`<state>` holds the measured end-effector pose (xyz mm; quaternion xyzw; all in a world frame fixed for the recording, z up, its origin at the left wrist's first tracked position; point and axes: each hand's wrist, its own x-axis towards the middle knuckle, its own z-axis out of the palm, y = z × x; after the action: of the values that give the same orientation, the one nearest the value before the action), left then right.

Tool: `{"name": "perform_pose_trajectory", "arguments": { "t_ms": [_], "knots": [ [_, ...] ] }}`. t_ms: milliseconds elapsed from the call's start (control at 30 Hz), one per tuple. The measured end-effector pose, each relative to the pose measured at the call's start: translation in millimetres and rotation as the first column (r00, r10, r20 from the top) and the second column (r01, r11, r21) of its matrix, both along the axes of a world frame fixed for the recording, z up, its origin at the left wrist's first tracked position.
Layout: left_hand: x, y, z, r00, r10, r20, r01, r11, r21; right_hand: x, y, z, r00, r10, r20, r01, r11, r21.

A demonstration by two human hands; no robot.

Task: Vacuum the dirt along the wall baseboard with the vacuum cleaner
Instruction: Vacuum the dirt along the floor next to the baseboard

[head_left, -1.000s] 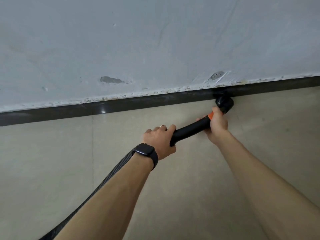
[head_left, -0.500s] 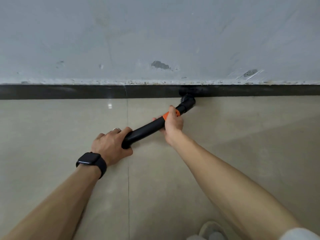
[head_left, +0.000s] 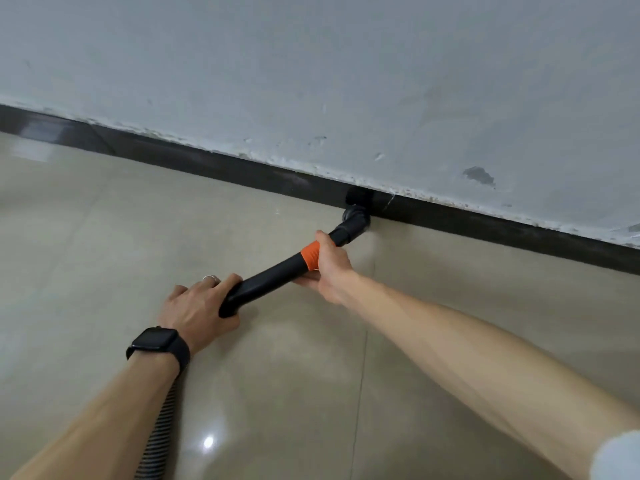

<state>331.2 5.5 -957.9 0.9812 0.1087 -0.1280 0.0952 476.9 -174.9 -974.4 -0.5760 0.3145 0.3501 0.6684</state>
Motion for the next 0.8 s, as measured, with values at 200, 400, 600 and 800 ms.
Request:
{"name": "perform_pose_trajectory", "arguments": {
  "t_ms": [200, 400, 600, 800],
  "knots": [
    [-56.9, 61.4, -6.3, 0.972, 0.235, -0.028, -0.236, 0.969, -0.07, -14.2, 109.0, 12.8, 0.939, 0.34, 0.05, -0.339, 0.94, -0.027],
    [-92.9, 83.7, -10.5, 0.917, 0.385, -0.102, -0.397, 0.905, -0.152, -36.0, 194.7, 19.5, 0.832, 0.533, 0.155, -0.516, 0.845, -0.137],
    [-86.0, 83.5, -13.0, 0.905, 0.303, -0.298, -0.378, 0.894, -0.241, -62.6, 173.2, 11.9, 0.869, 0.482, 0.114, -0.404, 0.823, -0.398],
    [-37.5, 3.0, -18.0, 0.935, -0.046, -0.353, -0.042, 0.97, -0.239, -64.1, 34.2, -3.6, 0.981, 0.159, 0.114, -0.084, 0.867, -0.491]
  ]
}}
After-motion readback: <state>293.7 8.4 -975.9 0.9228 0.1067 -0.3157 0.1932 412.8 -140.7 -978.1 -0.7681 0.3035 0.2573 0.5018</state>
